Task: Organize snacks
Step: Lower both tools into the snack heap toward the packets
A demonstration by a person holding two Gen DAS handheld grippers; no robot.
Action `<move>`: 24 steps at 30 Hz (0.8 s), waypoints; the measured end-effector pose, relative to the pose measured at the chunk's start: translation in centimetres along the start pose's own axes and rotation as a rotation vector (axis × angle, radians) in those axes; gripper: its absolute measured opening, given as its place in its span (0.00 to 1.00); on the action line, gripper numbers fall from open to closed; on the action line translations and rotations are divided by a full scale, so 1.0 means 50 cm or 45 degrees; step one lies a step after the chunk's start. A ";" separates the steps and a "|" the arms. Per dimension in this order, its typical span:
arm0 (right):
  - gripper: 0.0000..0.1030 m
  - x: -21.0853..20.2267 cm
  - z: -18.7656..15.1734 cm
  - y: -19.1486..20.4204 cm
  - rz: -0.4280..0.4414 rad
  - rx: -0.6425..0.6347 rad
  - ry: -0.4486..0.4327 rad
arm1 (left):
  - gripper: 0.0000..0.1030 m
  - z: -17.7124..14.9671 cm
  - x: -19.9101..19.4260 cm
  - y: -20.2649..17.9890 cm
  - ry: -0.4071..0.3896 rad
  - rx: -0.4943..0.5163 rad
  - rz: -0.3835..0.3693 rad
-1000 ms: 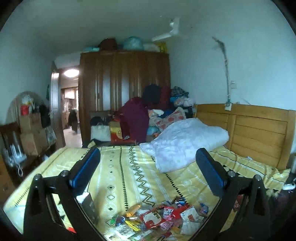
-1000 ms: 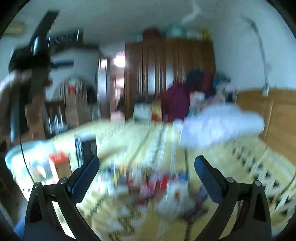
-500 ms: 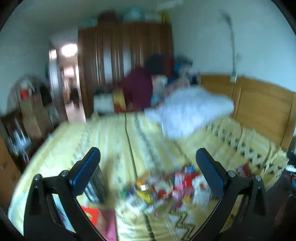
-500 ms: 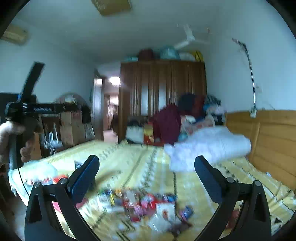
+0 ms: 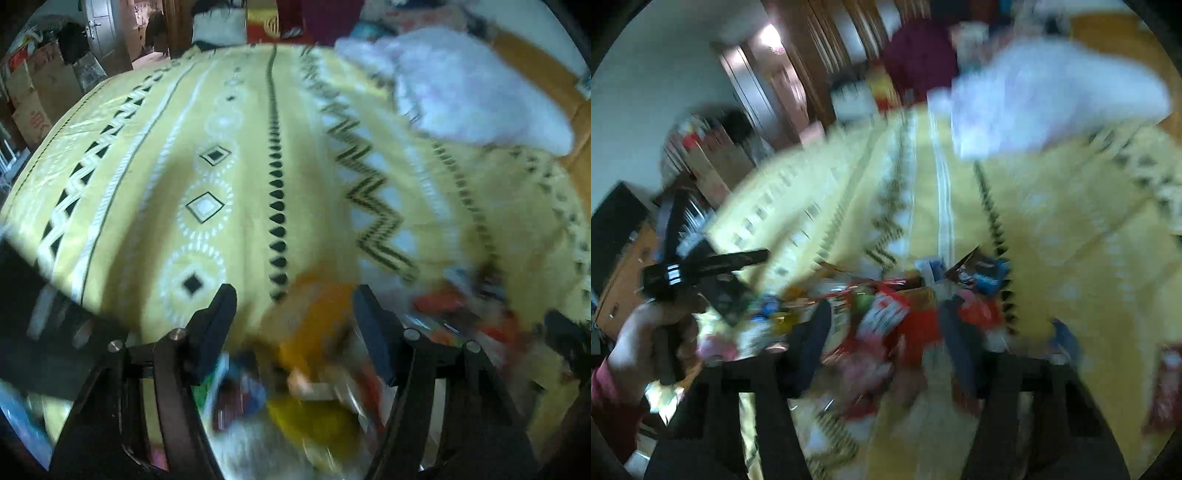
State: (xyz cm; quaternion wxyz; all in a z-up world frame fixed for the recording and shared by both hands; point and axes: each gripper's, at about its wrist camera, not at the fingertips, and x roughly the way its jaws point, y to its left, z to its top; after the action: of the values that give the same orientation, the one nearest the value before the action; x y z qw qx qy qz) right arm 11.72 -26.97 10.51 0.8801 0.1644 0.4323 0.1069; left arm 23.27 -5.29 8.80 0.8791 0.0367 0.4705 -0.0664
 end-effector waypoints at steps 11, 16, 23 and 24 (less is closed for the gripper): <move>0.38 0.433 0.082 0.063 -0.036 -0.062 0.502 | 0.40 -0.043 0.094 -0.014 0.228 0.107 0.155; 0.36 0.355 -0.025 0.102 -0.086 -0.216 0.567 | 0.39 -0.189 -0.008 -0.049 0.239 0.205 0.159; 0.36 0.219 -0.118 0.132 -0.085 -0.305 0.467 | 0.41 -0.342 -0.165 -0.073 0.249 0.250 0.116; 0.36 0.187 -0.109 0.135 -0.085 -0.298 0.409 | 0.41 -0.340 -0.192 -0.071 0.232 0.237 0.110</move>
State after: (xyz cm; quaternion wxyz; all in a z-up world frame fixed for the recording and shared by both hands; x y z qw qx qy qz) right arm 12.70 -16.58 3.18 0.8161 0.0275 0.5569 0.1520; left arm 3.48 -5.83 7.33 0.8275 0.1444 0.5382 -0.0683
